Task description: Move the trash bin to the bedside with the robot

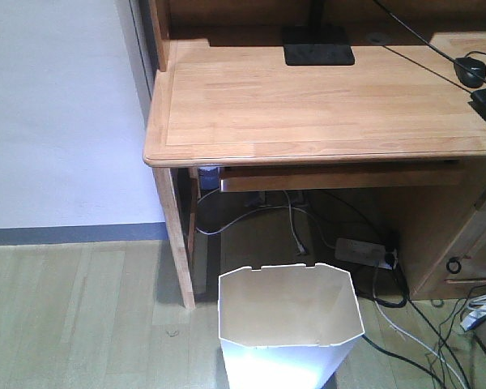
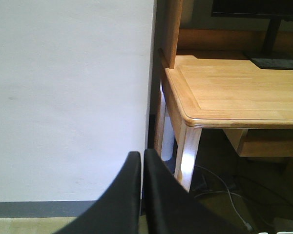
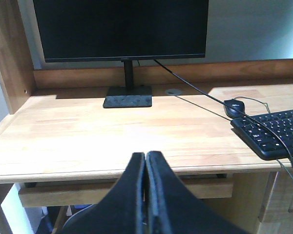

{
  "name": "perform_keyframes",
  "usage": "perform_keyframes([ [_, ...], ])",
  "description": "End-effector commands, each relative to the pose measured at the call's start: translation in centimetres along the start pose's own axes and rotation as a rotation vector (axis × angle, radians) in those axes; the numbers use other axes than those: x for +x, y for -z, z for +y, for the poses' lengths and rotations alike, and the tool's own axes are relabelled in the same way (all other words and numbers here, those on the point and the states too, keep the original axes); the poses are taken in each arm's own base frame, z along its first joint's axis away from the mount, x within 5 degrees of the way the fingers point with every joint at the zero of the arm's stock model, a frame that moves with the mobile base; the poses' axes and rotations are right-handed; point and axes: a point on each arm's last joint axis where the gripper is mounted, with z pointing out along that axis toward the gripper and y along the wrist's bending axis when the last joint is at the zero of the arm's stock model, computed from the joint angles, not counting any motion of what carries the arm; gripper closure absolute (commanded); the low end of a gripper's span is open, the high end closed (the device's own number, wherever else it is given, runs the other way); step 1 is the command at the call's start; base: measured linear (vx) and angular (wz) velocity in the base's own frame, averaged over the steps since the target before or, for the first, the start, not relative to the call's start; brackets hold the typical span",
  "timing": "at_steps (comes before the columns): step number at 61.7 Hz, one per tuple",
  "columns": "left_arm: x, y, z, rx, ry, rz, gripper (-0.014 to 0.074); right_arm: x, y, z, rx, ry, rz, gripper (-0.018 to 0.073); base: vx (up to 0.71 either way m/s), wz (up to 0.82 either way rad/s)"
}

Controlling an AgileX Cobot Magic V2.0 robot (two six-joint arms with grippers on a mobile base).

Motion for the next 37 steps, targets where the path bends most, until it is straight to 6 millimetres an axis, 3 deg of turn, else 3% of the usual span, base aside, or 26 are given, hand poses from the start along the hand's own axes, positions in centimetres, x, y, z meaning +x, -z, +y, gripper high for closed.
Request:
perform_keyframes([
  [1, -0.3, 0.02, -0.01, 0.004, 0.01, -0.072, 0.0602, -1.78, 0.08, -0.08, 0.008, 0.005, -0.1, 0.0566, 0.0, 0.0],
  [23, -0.3, 0.02, -0.01, 0.004, 0.01, -0.072, 0.0602, -1.75, 0.07, -0.08, 0.008, 0.005, -0.098, 0.0505, 0.0, 0.0],
  [37, -0.3, 0.02, -0.01, 0.004, 0.01, -0.072, 0.0602, -1.75, 0.07, -0.08, 0.008, 0.005, -0.098, 0.0322, 0.0, 0.0],
])
